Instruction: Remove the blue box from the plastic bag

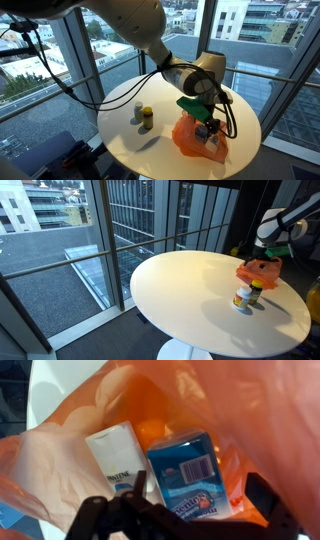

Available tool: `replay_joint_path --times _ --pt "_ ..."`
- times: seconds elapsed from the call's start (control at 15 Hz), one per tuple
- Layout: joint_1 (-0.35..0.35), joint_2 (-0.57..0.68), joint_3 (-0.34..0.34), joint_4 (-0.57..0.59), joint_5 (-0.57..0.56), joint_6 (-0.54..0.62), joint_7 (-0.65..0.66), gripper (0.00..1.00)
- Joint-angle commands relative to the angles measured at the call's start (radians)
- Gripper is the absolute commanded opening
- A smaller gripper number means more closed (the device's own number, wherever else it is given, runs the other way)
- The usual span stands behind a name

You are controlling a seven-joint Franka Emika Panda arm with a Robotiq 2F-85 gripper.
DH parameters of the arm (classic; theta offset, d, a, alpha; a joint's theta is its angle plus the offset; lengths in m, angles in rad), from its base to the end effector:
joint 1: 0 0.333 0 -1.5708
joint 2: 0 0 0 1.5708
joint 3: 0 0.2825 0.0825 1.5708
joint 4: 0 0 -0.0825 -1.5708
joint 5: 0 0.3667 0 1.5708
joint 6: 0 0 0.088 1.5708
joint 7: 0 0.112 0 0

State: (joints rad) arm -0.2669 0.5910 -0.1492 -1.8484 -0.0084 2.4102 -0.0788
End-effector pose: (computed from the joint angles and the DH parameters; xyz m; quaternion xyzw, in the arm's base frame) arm 0.5603 -0.2445 0.1841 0.9872 -0.1527 -0.0221 0.0402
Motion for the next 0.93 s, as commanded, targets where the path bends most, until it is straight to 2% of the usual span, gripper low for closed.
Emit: replay_joint_path --times 0.0,0.87 --pt "-0.029 0.018 0.025 0.026 0.022 0.012 -0.078 1.00" --pt "-0.064 0.050 0.057 0.055 0.044 -0.002 -0.184 1.00"
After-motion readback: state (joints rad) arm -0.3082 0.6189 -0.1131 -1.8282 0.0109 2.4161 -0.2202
